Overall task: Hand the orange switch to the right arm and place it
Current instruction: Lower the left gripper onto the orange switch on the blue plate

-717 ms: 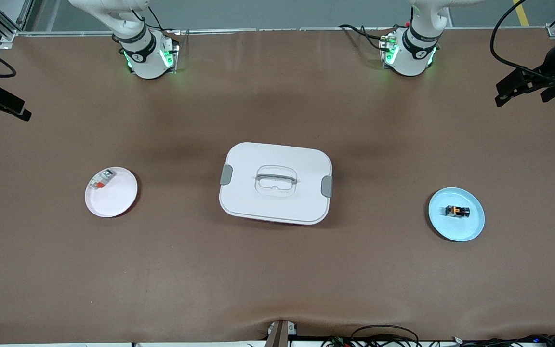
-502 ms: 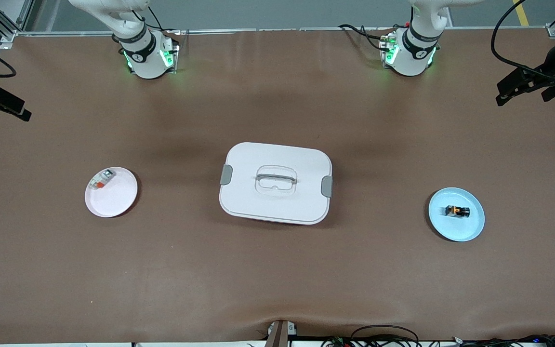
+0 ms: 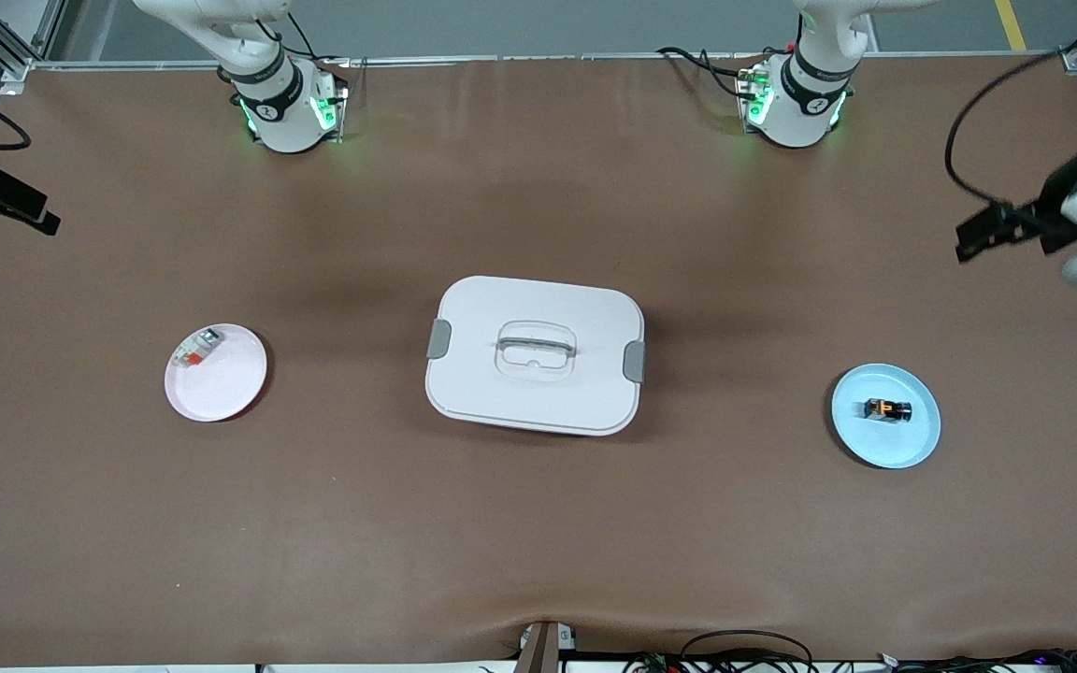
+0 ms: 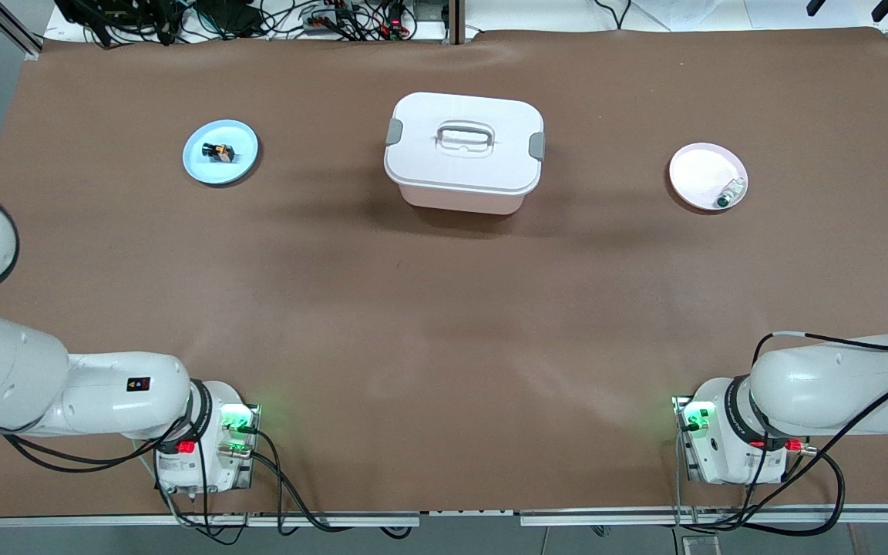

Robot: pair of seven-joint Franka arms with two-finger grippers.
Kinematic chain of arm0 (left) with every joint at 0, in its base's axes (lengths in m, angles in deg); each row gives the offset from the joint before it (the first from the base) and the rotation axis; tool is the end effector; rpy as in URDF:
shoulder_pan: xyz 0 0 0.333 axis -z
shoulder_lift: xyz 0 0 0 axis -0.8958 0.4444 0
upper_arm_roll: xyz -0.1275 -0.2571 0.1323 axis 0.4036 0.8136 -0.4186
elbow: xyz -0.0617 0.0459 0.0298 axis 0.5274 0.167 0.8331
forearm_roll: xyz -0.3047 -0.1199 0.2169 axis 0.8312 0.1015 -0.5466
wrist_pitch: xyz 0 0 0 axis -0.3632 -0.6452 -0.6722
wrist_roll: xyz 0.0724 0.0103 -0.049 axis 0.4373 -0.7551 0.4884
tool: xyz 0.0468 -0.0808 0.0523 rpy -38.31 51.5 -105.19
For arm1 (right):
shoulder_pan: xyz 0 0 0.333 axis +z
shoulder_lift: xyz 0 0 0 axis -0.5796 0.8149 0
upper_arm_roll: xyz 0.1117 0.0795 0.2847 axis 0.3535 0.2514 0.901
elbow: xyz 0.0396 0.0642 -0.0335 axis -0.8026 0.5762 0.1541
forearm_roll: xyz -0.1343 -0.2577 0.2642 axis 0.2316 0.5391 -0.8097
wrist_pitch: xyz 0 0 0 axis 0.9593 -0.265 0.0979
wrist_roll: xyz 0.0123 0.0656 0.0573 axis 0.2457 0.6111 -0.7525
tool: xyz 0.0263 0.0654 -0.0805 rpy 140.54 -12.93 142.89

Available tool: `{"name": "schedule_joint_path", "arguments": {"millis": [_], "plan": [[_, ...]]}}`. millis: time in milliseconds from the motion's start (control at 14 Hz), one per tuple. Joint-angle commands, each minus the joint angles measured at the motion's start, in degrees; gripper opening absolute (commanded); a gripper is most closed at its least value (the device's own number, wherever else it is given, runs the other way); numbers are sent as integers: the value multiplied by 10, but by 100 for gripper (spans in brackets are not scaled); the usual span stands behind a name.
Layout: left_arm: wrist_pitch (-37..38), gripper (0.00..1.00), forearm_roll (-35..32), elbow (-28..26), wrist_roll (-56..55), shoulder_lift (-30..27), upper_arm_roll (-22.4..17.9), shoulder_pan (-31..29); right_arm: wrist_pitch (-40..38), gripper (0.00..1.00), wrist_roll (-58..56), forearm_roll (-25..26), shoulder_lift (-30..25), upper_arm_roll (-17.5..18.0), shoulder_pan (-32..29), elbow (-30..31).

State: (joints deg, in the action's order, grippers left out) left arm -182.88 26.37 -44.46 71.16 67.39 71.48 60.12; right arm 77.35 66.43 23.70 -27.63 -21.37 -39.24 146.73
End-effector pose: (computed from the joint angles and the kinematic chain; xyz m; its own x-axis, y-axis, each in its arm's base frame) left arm 0.5687 -0.0059 0.5756 0.9974 0.0644 -0.0326 0.0618 -0.9952 -0.0765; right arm 0.5295 -0.0383 0.6518 0.9861 -0.1577 -0.0527 -0.1587 -0.9872 -0.0156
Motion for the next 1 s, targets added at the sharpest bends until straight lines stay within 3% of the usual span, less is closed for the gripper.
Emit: {"name": "schedule_joint_path", "arguments": {"millis": [0,143,502,932], "plan": [[-112,100,-14,-68,40,24,1,-38,-7,100,3,8,5,8,-11,-13],[-210,100,-14,-122,66,44,0,-43,-7,100,3,8,5,8,-10,-13],[-380,100,-14,-139,182,171,0,-73,-7,100,3,8,5,8,-11,-13],[-483,100,-57,-141,183,265,0,-66,-7,100,3,8,5,8,-11,-13]]}}
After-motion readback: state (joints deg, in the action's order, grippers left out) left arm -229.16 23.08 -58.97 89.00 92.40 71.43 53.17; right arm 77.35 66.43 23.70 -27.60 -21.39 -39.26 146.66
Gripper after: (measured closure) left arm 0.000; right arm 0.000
